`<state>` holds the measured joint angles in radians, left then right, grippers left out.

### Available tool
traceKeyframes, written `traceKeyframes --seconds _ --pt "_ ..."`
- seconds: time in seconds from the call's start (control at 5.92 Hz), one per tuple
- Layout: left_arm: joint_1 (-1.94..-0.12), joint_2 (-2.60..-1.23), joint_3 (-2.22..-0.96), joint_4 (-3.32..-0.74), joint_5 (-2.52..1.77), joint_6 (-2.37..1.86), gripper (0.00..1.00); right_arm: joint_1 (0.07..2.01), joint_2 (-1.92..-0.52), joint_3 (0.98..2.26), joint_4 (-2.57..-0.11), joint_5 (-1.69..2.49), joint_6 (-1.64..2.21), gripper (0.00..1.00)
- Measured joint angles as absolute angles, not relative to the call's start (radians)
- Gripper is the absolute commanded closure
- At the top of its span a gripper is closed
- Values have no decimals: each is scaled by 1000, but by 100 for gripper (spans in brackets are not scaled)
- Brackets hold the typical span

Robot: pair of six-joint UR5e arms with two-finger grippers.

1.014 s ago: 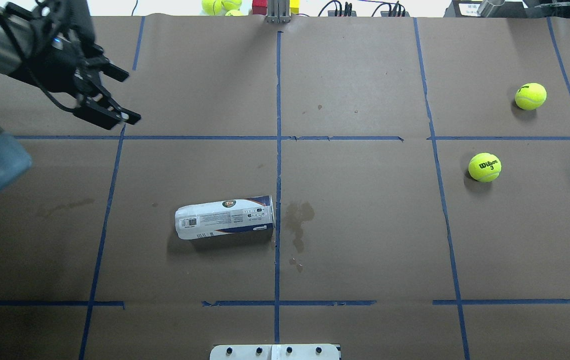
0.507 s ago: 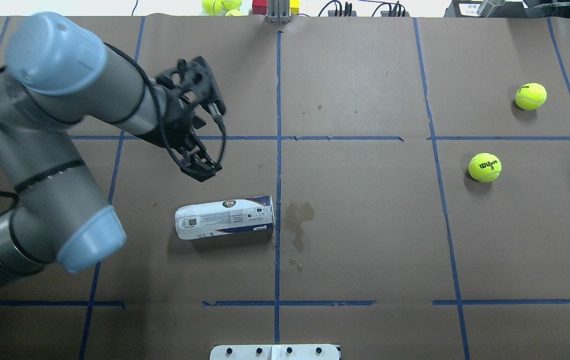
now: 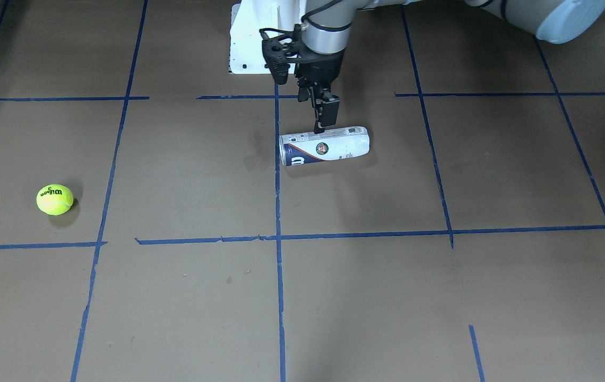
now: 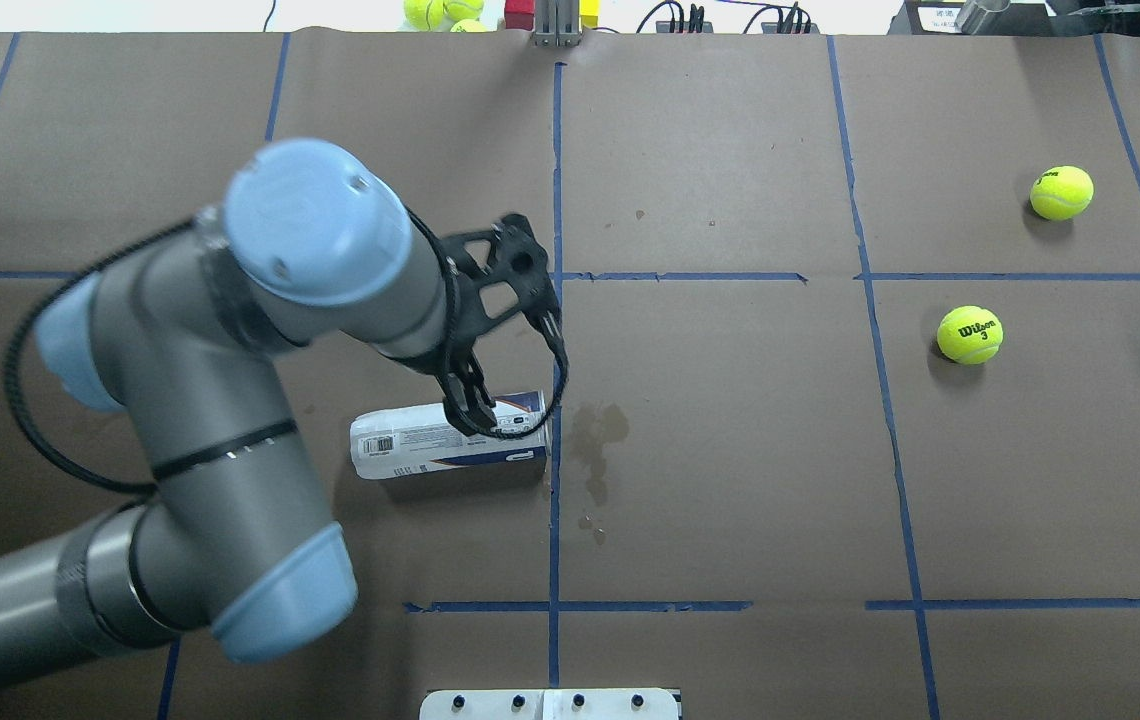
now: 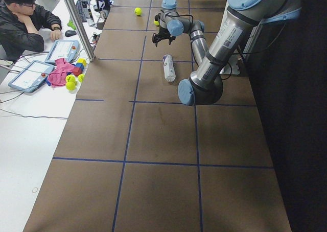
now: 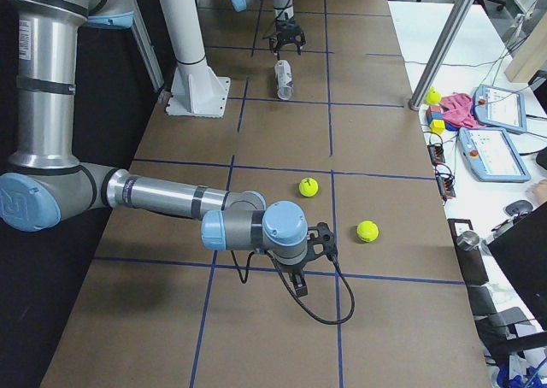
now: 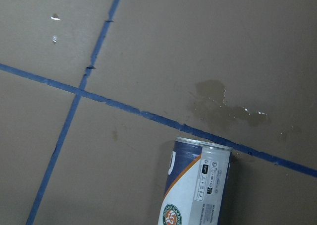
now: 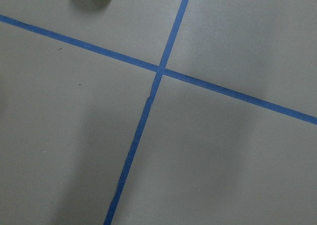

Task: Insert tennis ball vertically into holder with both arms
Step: 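Move the left gripper down over the clear tennis-ball can lying on its side, then close the left gripper around the can's body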

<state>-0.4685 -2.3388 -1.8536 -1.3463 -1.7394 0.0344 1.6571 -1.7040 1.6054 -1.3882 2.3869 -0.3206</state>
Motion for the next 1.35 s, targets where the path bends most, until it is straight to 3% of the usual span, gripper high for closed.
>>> traceKeyframes --seconds 0.51,1.35 --pt "-399 -2432 -1668 -1333 -1634 44 0 1658 -1704 1605 -1388 2387 -321 0" --pt "-362 -2440 -1592 -1337 -1601 44 0 1658 -1704 1603 -1388 2387 -321 0"
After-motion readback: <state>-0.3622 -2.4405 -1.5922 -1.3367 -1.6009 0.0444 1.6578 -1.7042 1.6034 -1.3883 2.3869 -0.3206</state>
